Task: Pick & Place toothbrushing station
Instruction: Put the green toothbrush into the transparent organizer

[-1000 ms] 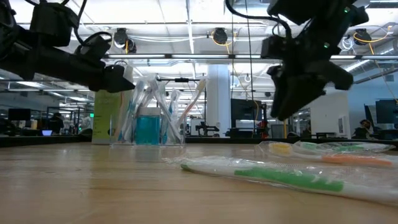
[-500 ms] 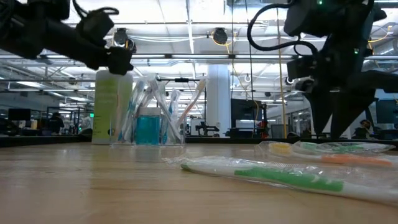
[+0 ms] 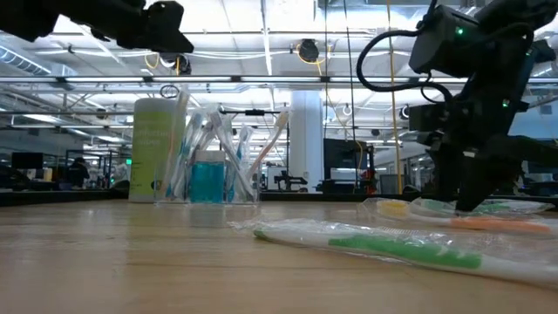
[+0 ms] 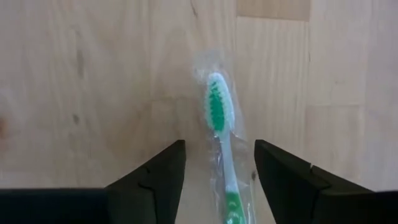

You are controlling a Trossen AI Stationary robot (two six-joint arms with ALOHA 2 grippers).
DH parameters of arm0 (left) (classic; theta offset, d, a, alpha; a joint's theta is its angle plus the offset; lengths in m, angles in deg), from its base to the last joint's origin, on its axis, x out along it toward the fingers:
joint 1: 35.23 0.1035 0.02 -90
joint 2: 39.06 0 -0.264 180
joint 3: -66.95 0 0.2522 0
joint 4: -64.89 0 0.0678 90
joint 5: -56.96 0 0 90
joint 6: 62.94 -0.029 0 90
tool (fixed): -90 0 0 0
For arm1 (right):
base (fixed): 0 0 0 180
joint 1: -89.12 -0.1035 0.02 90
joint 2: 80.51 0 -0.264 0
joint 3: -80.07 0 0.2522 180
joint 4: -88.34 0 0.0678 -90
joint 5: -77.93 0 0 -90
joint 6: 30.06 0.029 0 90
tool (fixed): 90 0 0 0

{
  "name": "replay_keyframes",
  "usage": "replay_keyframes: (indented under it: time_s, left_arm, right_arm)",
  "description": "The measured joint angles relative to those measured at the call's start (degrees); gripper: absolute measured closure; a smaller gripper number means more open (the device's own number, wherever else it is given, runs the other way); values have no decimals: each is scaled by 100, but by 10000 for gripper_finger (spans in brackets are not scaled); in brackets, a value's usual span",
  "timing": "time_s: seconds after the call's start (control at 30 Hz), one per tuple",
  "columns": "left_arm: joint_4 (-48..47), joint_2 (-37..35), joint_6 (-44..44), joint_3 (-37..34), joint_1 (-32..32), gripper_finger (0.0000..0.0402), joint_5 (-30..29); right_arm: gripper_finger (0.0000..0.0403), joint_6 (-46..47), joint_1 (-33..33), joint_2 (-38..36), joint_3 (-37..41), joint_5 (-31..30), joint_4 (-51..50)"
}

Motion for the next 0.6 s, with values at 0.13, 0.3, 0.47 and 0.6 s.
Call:
replay_keyframes:
  time_s: [0.13, 0.3, 0.47, 0.6]
  left_arm:
    - [-3, 0, -159, 67, -171, 160, -450]
    - [-2, 0, -599, 88, -221, 160, -1035]
    - [13, 0, -538, 88, -221, 160, -1024]
    - [16, 0, -556, 88, -221, 160, -1030]
  right_arm:
    - [247, -128, 48, 0, 132, 211, 315]
    - [314, -128, 44, 14, 144, 258, 451]
    - [390, -86, 46, -32, 132, 243, 841]
    - [386, -84, 52, -234, -19, 202, 1438]
